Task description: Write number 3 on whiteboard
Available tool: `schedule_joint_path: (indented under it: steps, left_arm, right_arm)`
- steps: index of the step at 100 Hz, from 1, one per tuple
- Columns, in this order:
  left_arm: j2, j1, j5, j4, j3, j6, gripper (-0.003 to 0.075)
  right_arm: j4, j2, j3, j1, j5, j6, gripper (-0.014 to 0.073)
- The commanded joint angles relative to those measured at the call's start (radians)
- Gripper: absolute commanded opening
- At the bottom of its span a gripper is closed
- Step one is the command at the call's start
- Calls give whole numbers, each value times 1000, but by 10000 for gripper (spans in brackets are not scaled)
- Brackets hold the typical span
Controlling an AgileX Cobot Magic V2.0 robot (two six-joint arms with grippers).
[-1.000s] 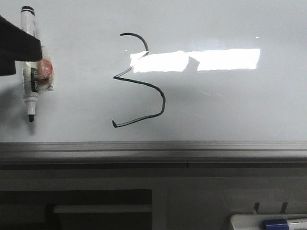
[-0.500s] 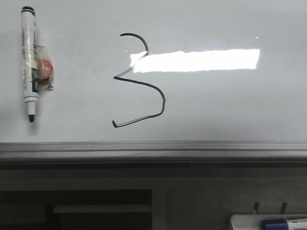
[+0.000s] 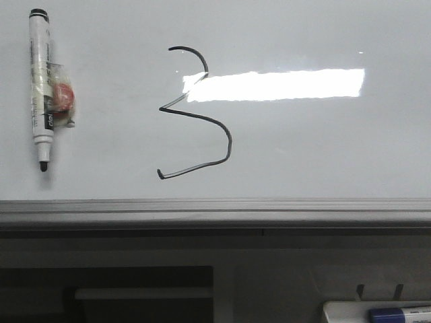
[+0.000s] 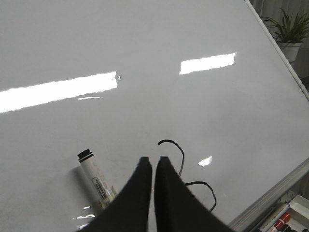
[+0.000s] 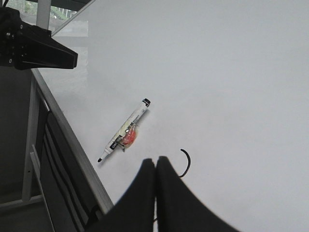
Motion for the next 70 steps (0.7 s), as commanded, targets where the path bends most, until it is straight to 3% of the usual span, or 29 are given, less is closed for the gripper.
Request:
schedule_joint_path:
  steps: [1, 59, 70]
  left_arm:
    - [5, 2, -71, 0, -30, 0, -21]
    - [5, 3, -64, 0, -21, 0, -20]
    - [5, 66, -31, 6, -21, 0, -21]
  right_arm:
    - [1, 2, -22, -7, -74, -3, -49]
    - [1, 2, -22, -7, -73, -3, -49]
    - [1, 2, -22, -7, -73, -3, -49]
